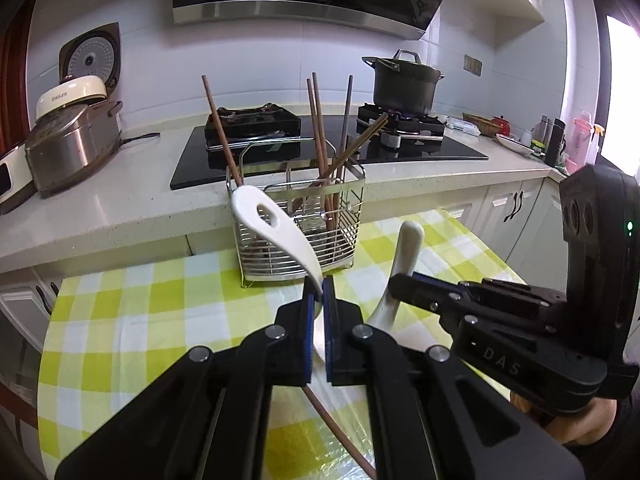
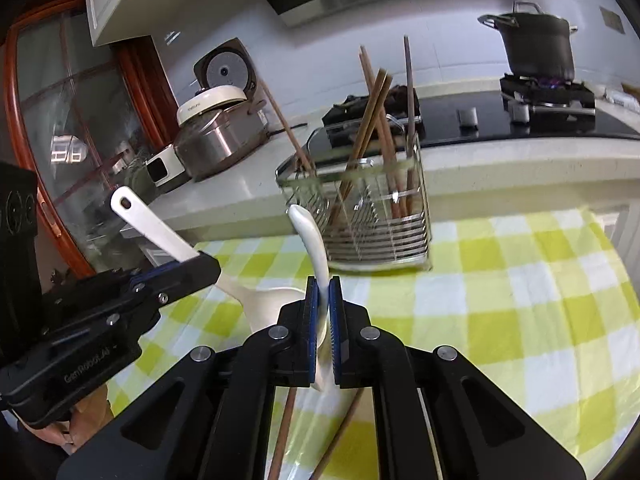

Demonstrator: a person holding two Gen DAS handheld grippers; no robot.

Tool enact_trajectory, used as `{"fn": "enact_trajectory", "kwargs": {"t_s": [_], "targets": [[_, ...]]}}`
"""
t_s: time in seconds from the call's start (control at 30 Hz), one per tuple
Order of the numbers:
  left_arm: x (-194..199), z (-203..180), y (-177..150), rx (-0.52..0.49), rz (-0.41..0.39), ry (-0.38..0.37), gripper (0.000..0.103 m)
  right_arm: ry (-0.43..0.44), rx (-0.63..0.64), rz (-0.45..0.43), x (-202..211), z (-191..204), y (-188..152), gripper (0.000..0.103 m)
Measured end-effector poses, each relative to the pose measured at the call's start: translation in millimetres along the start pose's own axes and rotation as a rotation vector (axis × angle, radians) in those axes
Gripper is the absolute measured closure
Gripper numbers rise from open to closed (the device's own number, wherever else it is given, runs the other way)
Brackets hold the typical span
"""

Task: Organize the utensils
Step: 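Carry both held white spoons up toward the wire rack, then lower both spoons into the wire rack and open both tools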

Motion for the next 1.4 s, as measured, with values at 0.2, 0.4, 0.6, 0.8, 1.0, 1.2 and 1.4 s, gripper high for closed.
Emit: {"fn": "enact_trajectory", "kwargs": {"t_s": [0.2,0.4,0.6,0.8,1.0,1.2,1.4], "targets": [[3.4,3.0,1.0,-0.022,-0.003,0.01,0.099,-0.04,0.024,-0.009,1.1,-1.1,3.8,0.096],[7.6,4.2,23.2,-0.063,-0.028,0.022,0.099,-0.071,0.029,-0.054,6.8,-8.5,33.6,0.096],[15.1,8.3,57.8,-0.117,-0.06,0.057,0.099,-0.095,0.024,-0.086,11.0,-20.5,69.1,0.096],[19.8,20.7,105.7,-0.138,-0.091,0.089,0.099,-0.135,-0.003,-0.111,11.5,-43.1,102.4,0.096],[4.7,33.2,150.7,-0.127,-0.092,0.094,0.099,-0.155,0.03,-0.153,8.5,-43.1,145.1,0.096],[-23.8,40.0,179.6,-0.138,-0.073,0.122,0.099,-0.16,0.062,-0.171,-6.6,-36.7,176.5,0.096],[-56.3,47.1,175.7,-0.125,-0.029,0.112,0.099,-0.127,0.064,-0.134,-34.6,-31.5,176.2,0.096]]}}
Point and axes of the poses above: each gripper's, at about its wrist camera, not at the fingertips, and x roughly against the way its jaws point, z to its left, y to its top, the point moved 6 cm from there along -x, roughly the way its jaws point, and after that the axes turned 1 degree about -x, right-handed, at the moved point
